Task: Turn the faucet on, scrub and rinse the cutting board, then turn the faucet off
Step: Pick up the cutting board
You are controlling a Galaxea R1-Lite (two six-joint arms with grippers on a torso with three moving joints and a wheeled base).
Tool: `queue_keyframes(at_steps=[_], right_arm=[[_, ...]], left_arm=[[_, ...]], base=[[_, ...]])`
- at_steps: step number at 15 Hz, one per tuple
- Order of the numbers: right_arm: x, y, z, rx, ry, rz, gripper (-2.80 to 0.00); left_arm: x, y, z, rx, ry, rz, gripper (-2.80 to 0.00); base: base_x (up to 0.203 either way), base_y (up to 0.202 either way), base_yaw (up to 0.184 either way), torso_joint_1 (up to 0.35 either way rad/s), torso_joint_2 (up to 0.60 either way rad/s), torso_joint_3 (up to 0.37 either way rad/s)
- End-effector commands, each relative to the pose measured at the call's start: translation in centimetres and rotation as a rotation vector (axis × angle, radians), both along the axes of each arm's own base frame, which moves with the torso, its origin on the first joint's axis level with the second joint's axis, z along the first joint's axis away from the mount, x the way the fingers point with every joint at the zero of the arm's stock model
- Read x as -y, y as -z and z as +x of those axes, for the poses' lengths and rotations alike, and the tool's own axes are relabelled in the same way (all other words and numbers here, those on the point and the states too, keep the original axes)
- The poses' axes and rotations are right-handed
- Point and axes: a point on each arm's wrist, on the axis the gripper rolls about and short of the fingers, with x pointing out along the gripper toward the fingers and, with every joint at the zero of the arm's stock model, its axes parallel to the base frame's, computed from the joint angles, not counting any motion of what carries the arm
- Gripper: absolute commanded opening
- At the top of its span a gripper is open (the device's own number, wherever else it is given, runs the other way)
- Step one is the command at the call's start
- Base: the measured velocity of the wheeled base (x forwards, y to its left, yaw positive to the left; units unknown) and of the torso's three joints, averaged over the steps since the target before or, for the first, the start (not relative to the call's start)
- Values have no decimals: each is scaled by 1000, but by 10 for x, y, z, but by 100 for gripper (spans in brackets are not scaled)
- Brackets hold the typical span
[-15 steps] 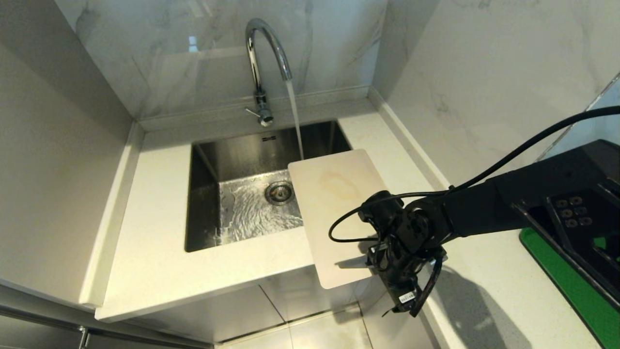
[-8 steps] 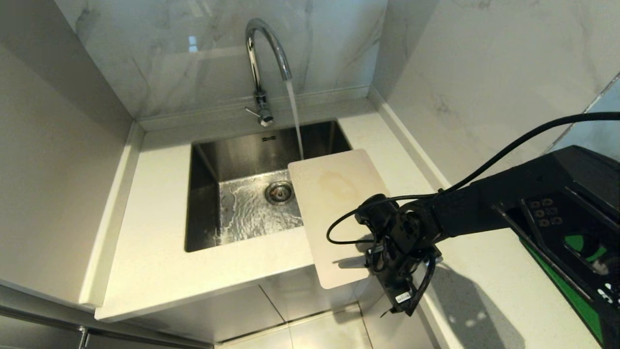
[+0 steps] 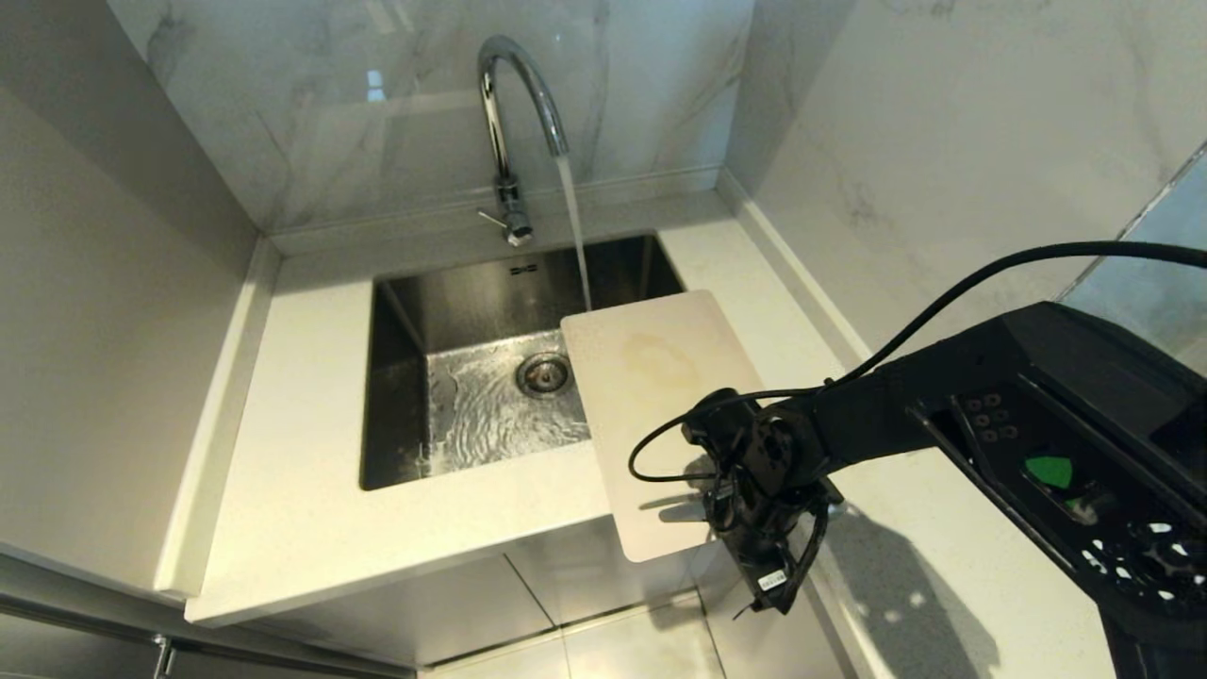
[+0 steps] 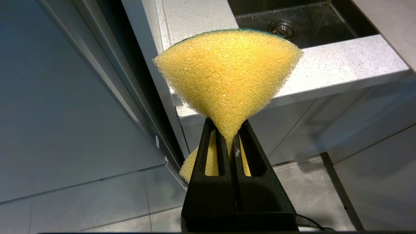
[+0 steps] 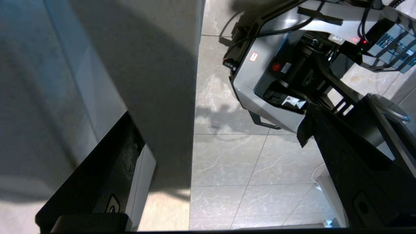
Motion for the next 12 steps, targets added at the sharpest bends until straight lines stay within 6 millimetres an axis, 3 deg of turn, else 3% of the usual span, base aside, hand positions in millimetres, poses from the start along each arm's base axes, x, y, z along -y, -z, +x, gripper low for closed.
queue_keyframes(at_steps=[1, 6, 7, 12], right_arm=[[-2, 11, 4, -22, 6, -9, 0], [-4, 15, 12, -15, 8, -7, 0], [-5, 17, 14, -15, 11, -10, -280], [-5, 20, 21, -9, 6, -12, -280]], left_arm=[[0, 0, 0, 4, -1, 1, -280], [0, 0, 0, 3, -1, 0, -280], [0, 0, 0, 3, -1, 0, -280], [0, 0, 0, 4, -1, 0, -280]], base=[[0, 0, 0, 0, 0, 0], [0, 0, 0, 0, 0, 0], [0, 0, 0, 0, 0, 0], [0, 0, 0, 0, 0, 0]])
